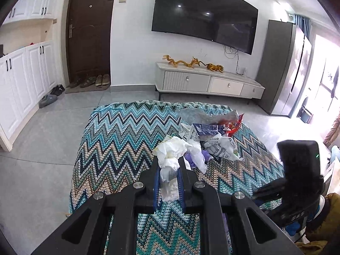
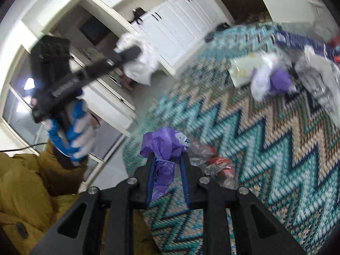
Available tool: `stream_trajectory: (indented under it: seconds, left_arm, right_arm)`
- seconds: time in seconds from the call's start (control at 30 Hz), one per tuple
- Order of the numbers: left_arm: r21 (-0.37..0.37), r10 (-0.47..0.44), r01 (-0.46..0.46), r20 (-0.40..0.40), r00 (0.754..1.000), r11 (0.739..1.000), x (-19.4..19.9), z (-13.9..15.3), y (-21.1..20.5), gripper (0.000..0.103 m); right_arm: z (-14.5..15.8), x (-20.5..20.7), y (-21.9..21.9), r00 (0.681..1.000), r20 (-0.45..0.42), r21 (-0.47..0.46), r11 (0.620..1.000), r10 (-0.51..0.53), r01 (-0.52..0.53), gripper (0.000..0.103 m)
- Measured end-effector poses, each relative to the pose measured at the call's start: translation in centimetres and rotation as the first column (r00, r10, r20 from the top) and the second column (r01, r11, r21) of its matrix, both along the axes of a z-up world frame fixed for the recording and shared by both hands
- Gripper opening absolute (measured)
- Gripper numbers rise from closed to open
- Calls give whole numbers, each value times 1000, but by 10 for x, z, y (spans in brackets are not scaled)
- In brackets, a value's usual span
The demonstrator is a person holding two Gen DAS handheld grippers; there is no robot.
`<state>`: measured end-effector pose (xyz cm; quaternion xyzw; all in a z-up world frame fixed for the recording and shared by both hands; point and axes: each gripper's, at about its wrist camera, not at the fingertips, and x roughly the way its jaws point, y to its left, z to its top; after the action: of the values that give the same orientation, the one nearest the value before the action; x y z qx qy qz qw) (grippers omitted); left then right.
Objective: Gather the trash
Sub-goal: 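Grasp the white tissue with the left tool while the right tool grasps the purple glove, then carry tissue and glove to the white bin and open both tools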
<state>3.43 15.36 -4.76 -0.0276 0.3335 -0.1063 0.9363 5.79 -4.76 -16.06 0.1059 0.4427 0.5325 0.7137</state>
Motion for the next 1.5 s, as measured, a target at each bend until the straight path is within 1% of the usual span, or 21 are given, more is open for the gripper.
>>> stream_trajectory:
  seconds: [0.07,0.1,0.2,0.3,0.4,0.43,0.5,0.57,0.63,0.67,0.73,0.8,0.9,1.17,1.2,1.27,1.3,1.37,1.5]
  left_arm:
    - [-1,-7,7,6,1000,1000,2,2,-2,14]
    - [-1,-12,12,8,1000,1000,2,2,-5,14]
    - [-9,-29,29,5,1000,1000,5,0,-11,14]
    - [-10,-57,57,0,998,998,8,-1,-21,14]
    - [-13,-82,82,-4,997,997,13,-1,-32,14]
    - [-14,-90,90,-4,996,996,14,0,-37,14]
    - [-14,-106,106,2,994,994,15,1,-44,14]
    - [-13,-118,118,6,993,993,14,1,-50,14]
    - [-11,-122,122,2,992,992,14,0,-53,14]
    - [-10,-122,122,-2,993,992,15,-1,-53,14]
    - [-12,-116,116,-8,993,993,17,-3,-51,14]
    - [-21,-110,109,-14,994,994,19,-5,-49,14]
    - [-33,-106,105,-19,994,994,22,-8,-44,14]
    - [-54,-124,122,-31,992,991,24,-18,-43,14]
    - [-56,-126,125,-30,992,991,24,-18,-42,14]
    - [-55,-129,128,-28,991,990,22,-18,-43,14]
    - [-56,-131,129,-26,991,990,22,-18,-43,14]
    - [-54,-134,132,-23,991,990,20,-17,-44,14]
    - [-43,-135,134,-16,991,990,17,-15,-46,14]
  right_arm:
    - [17,3,-13,998,36,46,998,-45,44,22]
    - [28,5,-25,995,56,68,994,-85,81,22]
    - [46,12,-55,976,101,77,980,-192,185,23]
    - [55,16,-86,951,114,95,956,-288,278,23]
    - [53,19,-105,938,106,75,943,-330,323,24]
    - [47,14,-108,939,96,57,944,-330,326,24]
    - [32,16,-103,943,75,-32,944,-325,328,24]
    - [8,16,-97,948,51,-127,940,-314,318,24]
    - [-11,17,-91,952,37,-192,933,-304,305,25]
    - [-17,15,-89,955,37,-207,933,-294,295,25]
    - [-20,12,-80,962,46,-229,934,-270,273,30]
    - [-23,8,-71,967,70,-277,927,-244,254,37]
    - [-29,1,-62,972,87,-322,917,-219,236,41]
    - [-40,-11,-47,969,108,-339,908,-221,245,40]
    - [-39,-12,-47,970,106,-333,912,-217,241,36]
    - [-39,-19,-35,974,111,-323,920,-198,223,23]
    - [-37,-22,-32,975,114,-315,925,-188,215,20]
    - [-34,-30,-24,979,123,-297,935,-162,192,17]
    - [-25,-43,-11,987,118,-247,959,-109,136,17]
